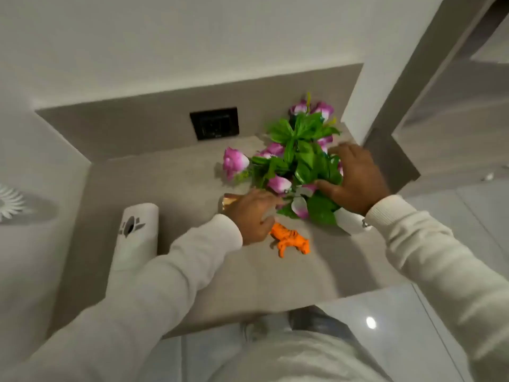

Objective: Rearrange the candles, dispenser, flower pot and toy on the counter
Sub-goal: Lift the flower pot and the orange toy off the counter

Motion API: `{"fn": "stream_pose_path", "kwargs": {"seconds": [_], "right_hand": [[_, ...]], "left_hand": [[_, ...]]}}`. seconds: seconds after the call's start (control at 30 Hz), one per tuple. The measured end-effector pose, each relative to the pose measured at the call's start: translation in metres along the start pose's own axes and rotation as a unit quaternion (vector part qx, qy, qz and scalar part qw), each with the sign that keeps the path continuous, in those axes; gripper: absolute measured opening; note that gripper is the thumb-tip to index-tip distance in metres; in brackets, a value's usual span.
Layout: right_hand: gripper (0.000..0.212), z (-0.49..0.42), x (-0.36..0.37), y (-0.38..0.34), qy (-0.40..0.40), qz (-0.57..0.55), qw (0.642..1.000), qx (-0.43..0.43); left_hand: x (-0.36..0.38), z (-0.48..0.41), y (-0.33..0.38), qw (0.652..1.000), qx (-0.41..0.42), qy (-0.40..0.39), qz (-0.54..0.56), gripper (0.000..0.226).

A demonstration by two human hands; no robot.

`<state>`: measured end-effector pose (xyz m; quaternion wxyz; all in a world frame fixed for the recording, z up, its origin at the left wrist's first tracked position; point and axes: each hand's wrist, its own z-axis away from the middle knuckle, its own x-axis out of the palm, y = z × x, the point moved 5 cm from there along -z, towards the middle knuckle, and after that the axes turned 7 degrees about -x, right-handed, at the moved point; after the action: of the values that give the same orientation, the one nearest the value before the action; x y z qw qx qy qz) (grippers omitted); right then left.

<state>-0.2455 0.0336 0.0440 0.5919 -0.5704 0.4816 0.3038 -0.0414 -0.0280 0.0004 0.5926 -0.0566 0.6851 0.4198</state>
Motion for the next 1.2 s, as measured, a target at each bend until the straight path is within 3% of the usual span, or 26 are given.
{"fn": "stream_pose_path", "kwargs": {"seconds": [0.13,0.2,0.33,0.43,0.6,0.7,0.9,0.97,1.03,1.13,1.2], "right_hand": [[0.087,0.025,0.026,0.039,-0.144,0.051,0.983,0.102],[0.093,0.028,0.032,0.052,-0.177,0.047,0.976,0.121],[0.086,0.02,0.036,0.067,-0.158,0.031,0.979,0.122],[0.072,0.017,0.031,0.081,-0.082,-0.024,0.991,0.104],[0.064,0.027,0.024,0.111,0.112,-0.157,0.974,0.12],[0.059,0.032,0.03,0.119,0.195,-0.226,0.946,0.129],[0.058,0.035,0.049,0.111,0.28,-0.304,0.901,0.131],[0.063,0.037,0.055,0.112,0.273,-0.329,0.891,0.151],[0.074,0.04,0.058,0.117,0.262,-0.331,0.892,0.16],[0.081,0.042,0.057,0.128,0.253,-0.327,0.896,0.161],[0.077,0.039,0.056,0.134,0.245,-0.329,0.898,0.161]], "left_hand": [[0.053,-0.005,0.015,0.973,0.048,-0.16,-0.16,0.041],[0.06,-0.017,0.018,0.946,0.058,-0.21,-0.24,0.045],[0.064,-0.037,0.027,0.904,0.099,-0.264,-0.323,0.038],[0.063,-0.045,0.035,0.89,0.116,-0.278,-0.343,0.038],[0.046,-0.061,0.052,0.927,0.136,-0.161,-0.31,0.058],[0.042,-0.071,0.063,0.909,0.181,-0.077,-0.368,0.061],[0.058,-0.087,0.06,0.882,0.269,0.021,-0.387,0.018],[0.055,-0.089,0.059,0.892,0.245,0.04,-0.378,0.02],[0.044,-0.089,0.053,0.913,0.152,0.127,-0.357,0.034],[0.04,-0.078,0.039,0.976,-0.032,0.158,-0.145,0.038],[0.041,-0.077,0.031,0.966,-0.165,0.198,0.033,0.037]]}}
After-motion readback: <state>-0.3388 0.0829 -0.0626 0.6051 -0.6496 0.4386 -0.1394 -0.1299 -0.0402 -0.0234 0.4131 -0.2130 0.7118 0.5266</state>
